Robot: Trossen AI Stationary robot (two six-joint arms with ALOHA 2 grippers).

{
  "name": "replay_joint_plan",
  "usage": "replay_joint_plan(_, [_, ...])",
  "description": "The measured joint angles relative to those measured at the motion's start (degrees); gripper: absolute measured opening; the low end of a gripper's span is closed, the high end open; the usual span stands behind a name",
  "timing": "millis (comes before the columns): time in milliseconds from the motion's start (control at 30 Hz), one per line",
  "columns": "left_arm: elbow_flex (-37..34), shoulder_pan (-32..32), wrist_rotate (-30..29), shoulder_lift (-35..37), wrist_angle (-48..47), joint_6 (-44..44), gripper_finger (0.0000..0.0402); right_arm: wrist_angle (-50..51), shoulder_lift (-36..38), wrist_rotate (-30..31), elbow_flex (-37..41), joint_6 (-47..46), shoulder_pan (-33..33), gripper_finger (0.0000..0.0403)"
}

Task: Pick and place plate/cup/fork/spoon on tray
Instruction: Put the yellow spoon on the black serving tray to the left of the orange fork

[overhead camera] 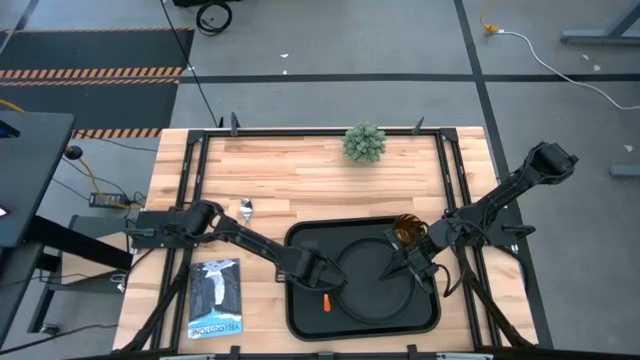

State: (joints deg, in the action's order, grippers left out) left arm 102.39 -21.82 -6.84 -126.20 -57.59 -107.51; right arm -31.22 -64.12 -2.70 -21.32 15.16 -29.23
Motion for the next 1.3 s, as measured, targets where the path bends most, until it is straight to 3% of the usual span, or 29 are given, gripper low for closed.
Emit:
replay_joint_plan(433, [0.0,2.7,0.6,3.2,-17.8,12.7,0.011,-0.2,0.0,0.0,0.0,0.0,0.0,0.001])
replay_joint_plan(800, [-0.7,4.4,-1.1,4.2,-32.4,22.4,0.0046,-0.3,0.0,0.0,0.0,0.0,0.0,0.001])
replay_joint_plan(1033, [-12.6,4.6,-1.9,12.0,-28.1,21.6,0.0006,-0.7,0.0,0.0,0.0,-0.1,0.0,0.001])
replay_joint_plan(1300, [-30.7,8.1,-1.3,23.7,-14.8,16.0,0.0012,-0.9,0.0,0.0,0.0,0.0,0.0,0.001])
